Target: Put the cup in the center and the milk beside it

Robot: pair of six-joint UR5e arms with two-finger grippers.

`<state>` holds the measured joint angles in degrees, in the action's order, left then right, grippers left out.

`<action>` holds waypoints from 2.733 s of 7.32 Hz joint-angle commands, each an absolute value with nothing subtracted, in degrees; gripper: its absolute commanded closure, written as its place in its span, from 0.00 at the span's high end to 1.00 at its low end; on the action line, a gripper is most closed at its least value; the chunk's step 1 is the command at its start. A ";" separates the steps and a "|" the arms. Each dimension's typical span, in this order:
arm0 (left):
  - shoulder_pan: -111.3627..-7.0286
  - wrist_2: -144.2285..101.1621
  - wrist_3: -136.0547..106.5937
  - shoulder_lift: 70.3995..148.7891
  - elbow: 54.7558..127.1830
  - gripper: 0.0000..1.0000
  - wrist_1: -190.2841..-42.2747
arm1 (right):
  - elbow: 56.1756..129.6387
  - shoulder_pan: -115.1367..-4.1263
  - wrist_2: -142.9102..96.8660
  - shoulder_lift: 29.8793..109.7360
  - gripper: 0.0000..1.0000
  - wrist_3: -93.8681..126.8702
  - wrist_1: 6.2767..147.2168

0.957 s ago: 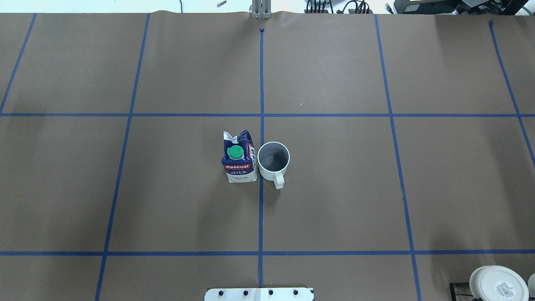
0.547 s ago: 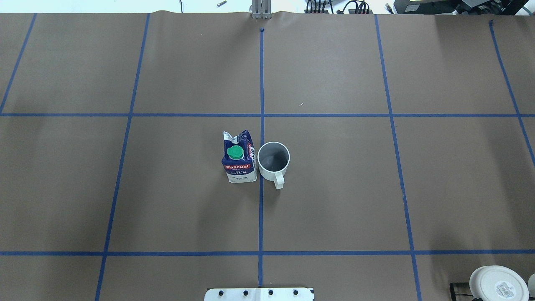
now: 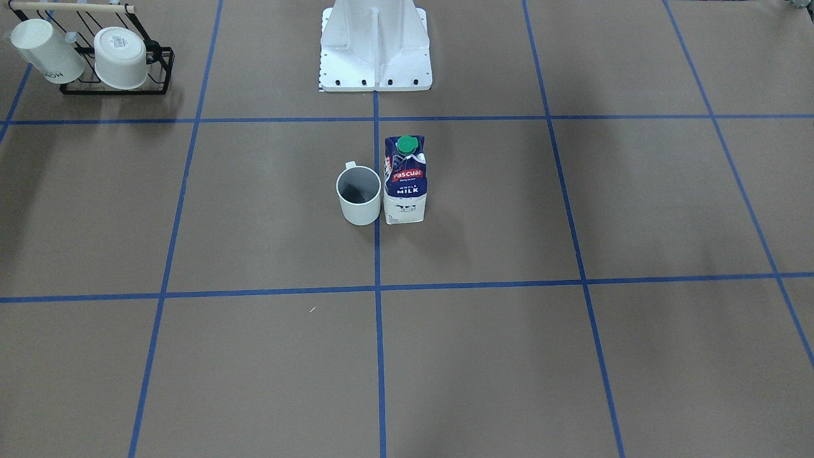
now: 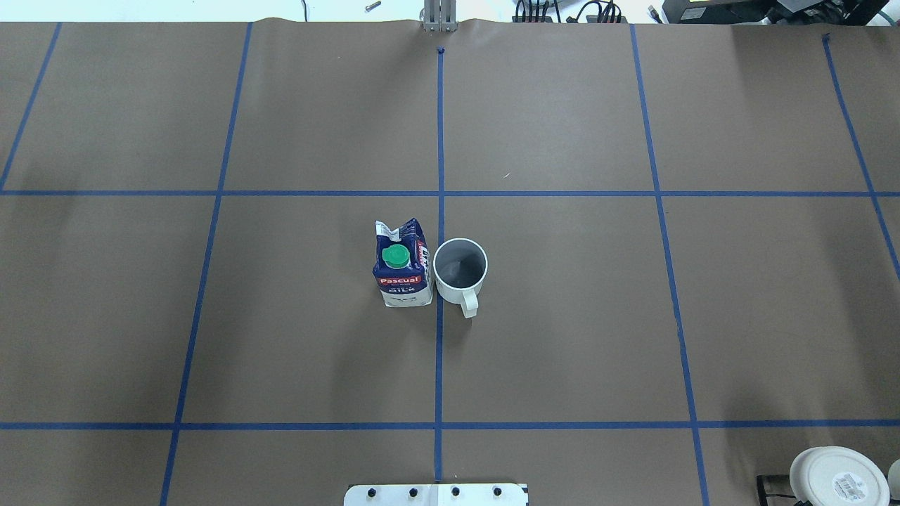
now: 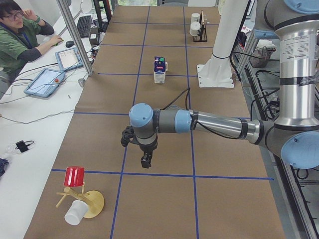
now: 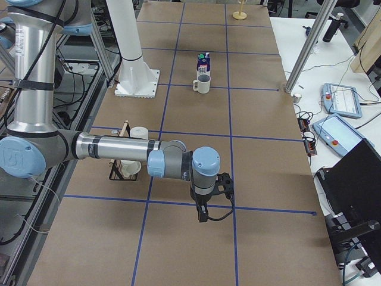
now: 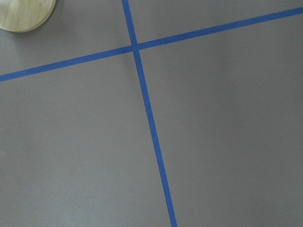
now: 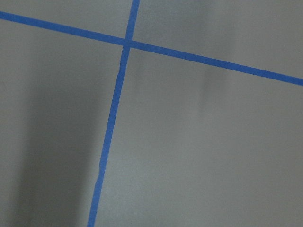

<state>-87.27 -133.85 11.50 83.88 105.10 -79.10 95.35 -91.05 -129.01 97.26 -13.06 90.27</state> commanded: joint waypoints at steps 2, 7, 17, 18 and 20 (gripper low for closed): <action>-87.28 -133.95 11.43 82.97 105.38 0.98 -79.10 | 95.45 -91.05 -128.67 97.03 1.00 -12.92 90.26; -87.36 -133.86 11.42 82.18 105.12 0.98 -79.10 | 98.00 -91.05 -128.93 96.68 1.00 -12.22 90.97; -87.36 -133.68 11.25 82.18 104.94 0.98 -79.10 | 99.58 -90.97 -131.48 96.50 1.00 -5.71 90.70; -87.36 -133.77 11.34 82.18 105.03 0.98 -79.10 | 99.58 -90.97 -131.48 96.50 1.00 -5.71 90.70; -87.36 -133.77 11.34 82.18 104.94 0.98 -79.10 | 99.58 -90.97 -131.48 96.59 1.00 -5.71 90.62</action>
<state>-87.36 -133.84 11.33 82.17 105.07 -79.10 99.59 -90.97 -131.48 96.52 -5.72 90.65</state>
